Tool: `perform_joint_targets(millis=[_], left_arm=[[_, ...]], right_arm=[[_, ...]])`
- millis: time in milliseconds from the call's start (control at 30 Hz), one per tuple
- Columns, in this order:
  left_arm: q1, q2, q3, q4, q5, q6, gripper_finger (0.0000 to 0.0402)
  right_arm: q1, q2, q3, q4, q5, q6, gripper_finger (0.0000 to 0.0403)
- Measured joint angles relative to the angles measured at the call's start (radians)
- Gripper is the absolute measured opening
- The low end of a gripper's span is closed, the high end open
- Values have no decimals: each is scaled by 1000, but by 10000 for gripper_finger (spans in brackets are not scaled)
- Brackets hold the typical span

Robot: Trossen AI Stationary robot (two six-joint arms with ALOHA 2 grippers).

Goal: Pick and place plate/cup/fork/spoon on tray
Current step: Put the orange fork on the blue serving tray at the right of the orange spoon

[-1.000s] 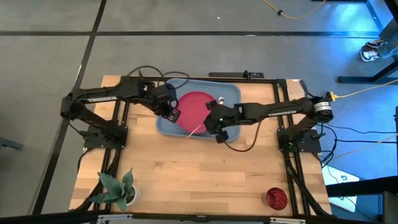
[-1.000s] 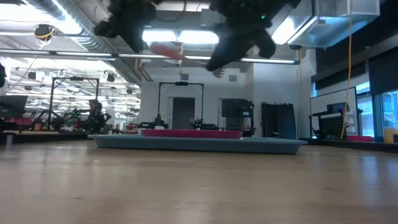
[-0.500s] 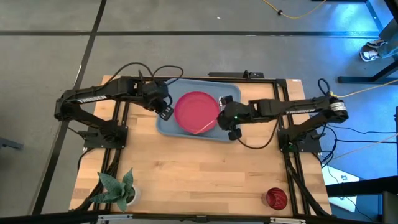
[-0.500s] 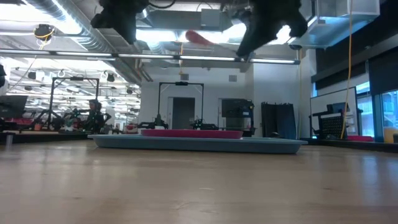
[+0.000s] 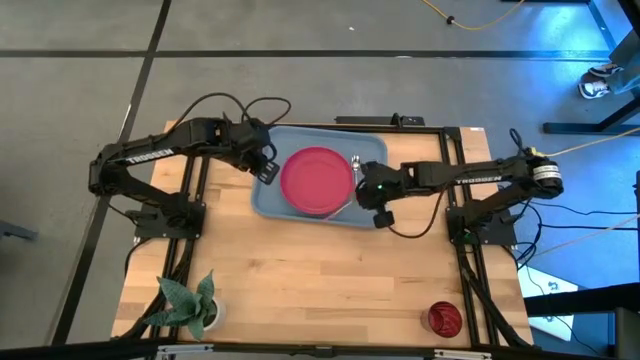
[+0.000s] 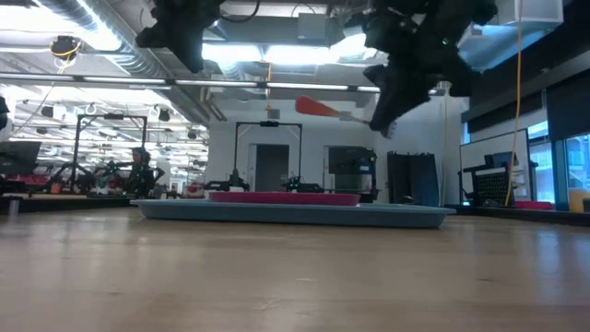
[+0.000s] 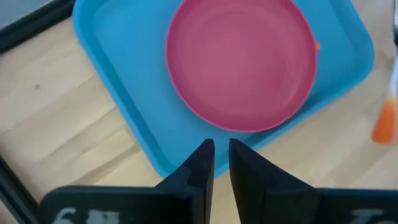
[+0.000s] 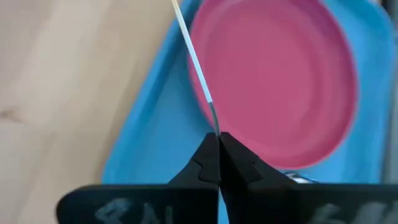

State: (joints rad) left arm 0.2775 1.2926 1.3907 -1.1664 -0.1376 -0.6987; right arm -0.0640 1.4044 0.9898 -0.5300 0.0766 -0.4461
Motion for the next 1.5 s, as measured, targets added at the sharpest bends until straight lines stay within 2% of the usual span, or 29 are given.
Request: perform_joint_targets(millis=[167, 433, 567, 733, 833, 1067, 1333, 1500], left_arm=[[26, 0, 0, 2, -7, -57, 41], [33, 0, 0, 8, -27, -58, 41], [32, 0, 0, 8, -33, -53, 41], [30, 0, 0, 8, -37, -52, 41], [22, 1, 0, 8, -37, -54, 41], [9, 1, 0, 10, -37, -85, 41], [9, 1, 0, 18, -37, -86, 41], [9, 2, 0, 23, -37, -86, 41]], right_arm=[[-31, -106, -28, 8, -53, -2, 0], [-80, -306, -30, -115, -183, 72, 0], [-82, -392, -31, -174, -160, 33, 0], [-82, -426, -35, -196, -123, -59, 0], [-102, -429, -112, -138, -109, -102, 0], [-152, -451, -274, 101, -171, -168, 0], [-218, -440, -394, 210, -146, -464, 0], [-215, -450, -401, 235, -119, -504, 0]])
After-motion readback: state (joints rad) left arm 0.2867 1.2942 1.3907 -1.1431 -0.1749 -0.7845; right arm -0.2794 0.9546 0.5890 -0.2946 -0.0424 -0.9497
